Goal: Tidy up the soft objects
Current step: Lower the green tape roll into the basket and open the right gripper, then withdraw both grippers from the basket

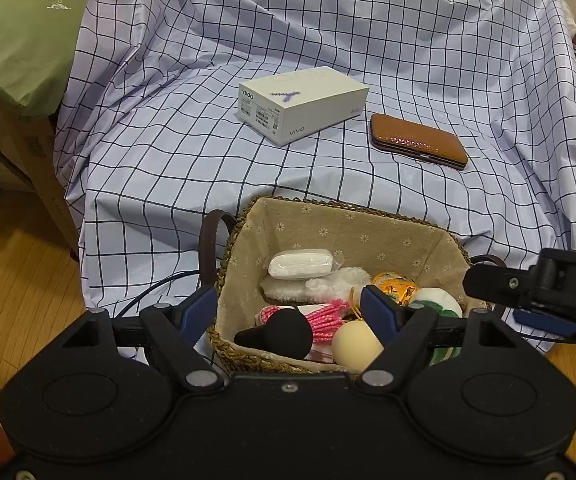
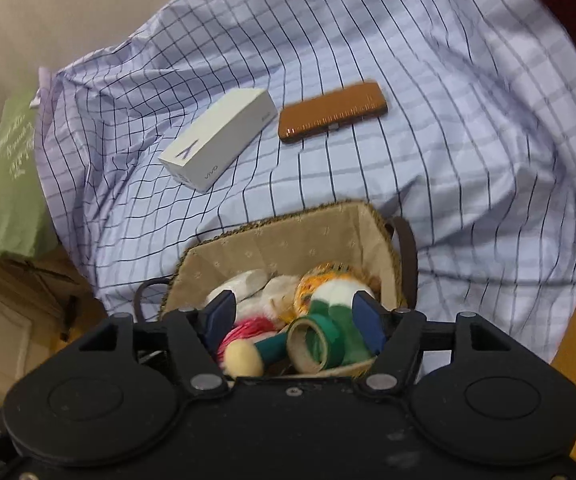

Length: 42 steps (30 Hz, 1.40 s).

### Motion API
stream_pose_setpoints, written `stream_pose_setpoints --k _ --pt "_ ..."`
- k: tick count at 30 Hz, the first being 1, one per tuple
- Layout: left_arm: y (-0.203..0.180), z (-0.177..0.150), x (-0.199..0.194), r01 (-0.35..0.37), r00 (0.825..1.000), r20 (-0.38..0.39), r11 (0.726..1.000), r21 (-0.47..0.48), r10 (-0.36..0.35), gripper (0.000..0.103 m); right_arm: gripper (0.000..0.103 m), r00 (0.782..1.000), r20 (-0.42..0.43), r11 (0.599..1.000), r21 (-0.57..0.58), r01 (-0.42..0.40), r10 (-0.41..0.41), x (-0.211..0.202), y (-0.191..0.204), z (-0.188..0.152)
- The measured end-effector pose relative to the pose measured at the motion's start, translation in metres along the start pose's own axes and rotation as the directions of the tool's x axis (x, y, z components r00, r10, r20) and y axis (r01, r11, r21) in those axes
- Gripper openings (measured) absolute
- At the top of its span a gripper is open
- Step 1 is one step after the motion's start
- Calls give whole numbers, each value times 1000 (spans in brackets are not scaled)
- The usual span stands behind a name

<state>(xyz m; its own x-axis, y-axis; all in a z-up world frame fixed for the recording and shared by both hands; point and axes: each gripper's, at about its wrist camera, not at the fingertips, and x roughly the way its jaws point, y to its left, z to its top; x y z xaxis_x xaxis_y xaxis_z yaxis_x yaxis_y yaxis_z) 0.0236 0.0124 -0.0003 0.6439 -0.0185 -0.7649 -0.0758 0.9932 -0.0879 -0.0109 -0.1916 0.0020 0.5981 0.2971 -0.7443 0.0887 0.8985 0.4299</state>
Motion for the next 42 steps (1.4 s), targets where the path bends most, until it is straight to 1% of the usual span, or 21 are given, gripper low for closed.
stream_pose_setpoints --k 2,4,8,12,14,17,19,20,21,23,26,28,30,32,38,39,40,42 --pt "0 0 0 0 1000 0 1000 1 0 74 64 1000 -7 999 36 -11 11 0 -4 -2" --pt "0 0 0 0 1000 0 1000 1 0 74 64 1000 6 999 38 -1 0 -2 -5 -6" --pt "-1 -1 0 -1 1000 1 1000 5 1 74 64 999 24 998 -46 39 -38 0 1 -15" --pt "-1 -1 -1 -3 1000 2 1000 5 3 74 64 995 63 984 -152 90 -81 -2 9 -25" --pt "-1 -1 -1 -5 1000 3 1000 4 5 74 64 995 72 981 -173 84 -72 -4 10 -29" --pt "0 0 -3 -6 1000 6 1000 1 6 75 65 995 86 985 -164 56 -42 -8 6 -29" --pt "0 0 -3 -10 1000 10 1000 6 10 81 69 994 101 985 -166 46 -30 -11 5 -29" --pt "-1 0 -4 -12 1000 14 1000 8 12 82 73 994 109 985 -166 41 -23 -12 5 -29" --pt "-1 0 -5 -16 1000 19 1000 11 16 83 78 993 116 986 -164 40 -21 -14 5 -29" --pt "-2 0 -6 -23 999 26 1000 20 22 83 84 991 132 985 -162 52 -30 -17 6 -29" --pt "-3 0 -7 -28 999 28 999 28 28 85 86 989 145 986 -161 45 -22 -19 5 -29" --pt "-3 0 -7 -35 999 26 999 30 34 85 90 988 150 985 -163 47 -22 -21 5 -29" --pt "-3 0 -7 -42 999 28 999 31 41 85 98 988 152 986 -160 51 -26 -21 5 -28" --pt "-2 0 -9 -52 998 38 998 32 50 86 102 988 153 986 -155 63 -39 -21 4 -28" --pt "0 -2 -17 -78 994 77 996 39 75 90 102 985 156 983 -159 92 -67 -21 4 -29" --pt "0 -1 -18 -83 994 81 996 41 79 91 102 985 158 982 -162 95 -69 -21 4 -30" --pt "-1 -2 -19 -88 993 83 995 44 85 96 103 985 159 981 -166 99 -72 -21 5 -30" --pt "-1 -2 -20 -93 992 94 994 49 88 98 103 984 160 978 -178 112 -83 -22 6 -30"
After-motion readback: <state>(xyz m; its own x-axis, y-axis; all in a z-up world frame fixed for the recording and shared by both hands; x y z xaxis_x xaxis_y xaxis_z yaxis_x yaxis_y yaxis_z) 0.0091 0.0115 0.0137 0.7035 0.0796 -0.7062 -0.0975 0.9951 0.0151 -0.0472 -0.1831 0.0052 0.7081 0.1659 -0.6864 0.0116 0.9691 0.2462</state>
